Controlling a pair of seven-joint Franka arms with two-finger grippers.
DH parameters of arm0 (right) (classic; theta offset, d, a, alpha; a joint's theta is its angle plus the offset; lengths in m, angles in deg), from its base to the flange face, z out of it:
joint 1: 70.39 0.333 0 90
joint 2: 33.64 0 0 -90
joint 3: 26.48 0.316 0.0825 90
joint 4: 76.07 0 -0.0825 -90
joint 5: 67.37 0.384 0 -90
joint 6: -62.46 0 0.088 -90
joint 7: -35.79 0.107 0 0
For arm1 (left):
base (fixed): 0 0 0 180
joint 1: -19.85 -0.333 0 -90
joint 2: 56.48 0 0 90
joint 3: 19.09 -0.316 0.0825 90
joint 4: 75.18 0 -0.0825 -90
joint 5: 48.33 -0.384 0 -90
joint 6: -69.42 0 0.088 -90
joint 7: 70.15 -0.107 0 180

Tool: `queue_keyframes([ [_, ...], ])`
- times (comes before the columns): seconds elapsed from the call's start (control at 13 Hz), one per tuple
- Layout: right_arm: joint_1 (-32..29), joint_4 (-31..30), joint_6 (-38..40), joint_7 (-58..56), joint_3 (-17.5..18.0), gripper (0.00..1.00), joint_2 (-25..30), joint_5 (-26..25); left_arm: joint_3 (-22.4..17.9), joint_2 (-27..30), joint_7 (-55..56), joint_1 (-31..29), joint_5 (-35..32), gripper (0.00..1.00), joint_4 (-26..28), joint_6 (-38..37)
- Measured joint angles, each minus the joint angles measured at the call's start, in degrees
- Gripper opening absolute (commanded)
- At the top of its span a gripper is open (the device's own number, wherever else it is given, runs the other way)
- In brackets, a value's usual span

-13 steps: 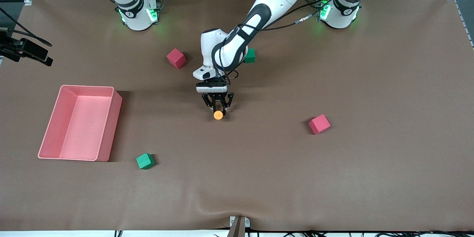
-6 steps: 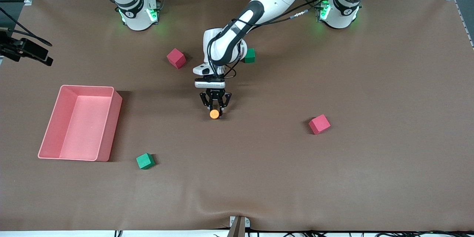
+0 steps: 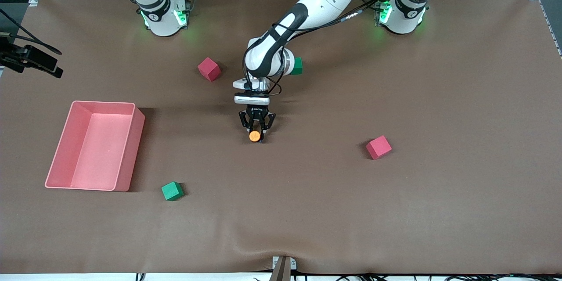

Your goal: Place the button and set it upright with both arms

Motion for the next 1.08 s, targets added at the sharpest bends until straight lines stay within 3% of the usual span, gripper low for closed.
queue_keyframes([
  [0.08,0.0,0.0,0.0,0.0,0.0,1.0,0.0,0.0,0.0,0.0,0.9,0.1,-0.1,0.99,0.0,-0.2],
  [0.46,0.0,0.0,0.0,0.0,0.0,1.0,0.0,0.0,0.2,-0.4,3.0,0.1,2.3,1.0,0.5,-1.5],
  [0.69,0.0,0.0,0.0,0.0,-0.1,1.0,0.0,0.0,2.5,1.0,3.0,0.8,13.8,1.0,-0.6,-2.8],
  [0.92,0.0,0.0,0.0,0.0,-0.1,1.0,0.0,0.0,7.5,6.3,-2.3,1.5,29.7,1.0,-1.1,-11.4],
  [1.08,0.0,0.0,0.0,0.0,-0.1,1.0,0.0,0.0,8.5,10.6,-9.0,1.8,40.2,1.0,-1.2,-18.0],
])
